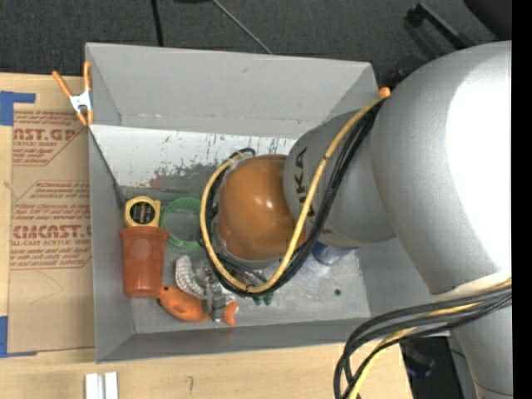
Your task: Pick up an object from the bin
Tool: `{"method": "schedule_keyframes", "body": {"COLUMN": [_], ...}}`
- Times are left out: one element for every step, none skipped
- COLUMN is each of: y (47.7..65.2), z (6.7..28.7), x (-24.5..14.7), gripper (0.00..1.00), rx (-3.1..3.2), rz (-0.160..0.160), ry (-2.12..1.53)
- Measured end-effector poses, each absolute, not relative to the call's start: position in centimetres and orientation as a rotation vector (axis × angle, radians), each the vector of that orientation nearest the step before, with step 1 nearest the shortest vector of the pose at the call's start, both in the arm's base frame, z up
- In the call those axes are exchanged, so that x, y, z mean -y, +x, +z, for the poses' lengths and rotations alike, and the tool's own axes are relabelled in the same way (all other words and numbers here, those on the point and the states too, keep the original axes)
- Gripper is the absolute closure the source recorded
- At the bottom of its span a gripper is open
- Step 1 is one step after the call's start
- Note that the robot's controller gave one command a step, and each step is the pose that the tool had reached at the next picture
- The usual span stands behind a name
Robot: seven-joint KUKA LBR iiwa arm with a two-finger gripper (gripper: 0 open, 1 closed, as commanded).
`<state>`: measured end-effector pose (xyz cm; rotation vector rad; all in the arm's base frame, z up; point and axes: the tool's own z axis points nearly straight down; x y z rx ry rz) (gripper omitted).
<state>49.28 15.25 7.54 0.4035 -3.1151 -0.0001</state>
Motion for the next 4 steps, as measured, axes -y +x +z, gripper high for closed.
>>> {"method": "schedule_keyframes", "body": {"y": [49.4,50.1,49.8,50.8], "z": [7.2,7.2,7.3,7.2], "x": [-14.9,-17.2,-18.7,-18.8], "gripper": [1.0,1.0,1.0,1.0], "rx": [3.118,3.119,3.127,3.115], "rz": [-0.005,0.002,-0.004,-0.001], "ry": [0.4,0.387,0.374,0.388]}}
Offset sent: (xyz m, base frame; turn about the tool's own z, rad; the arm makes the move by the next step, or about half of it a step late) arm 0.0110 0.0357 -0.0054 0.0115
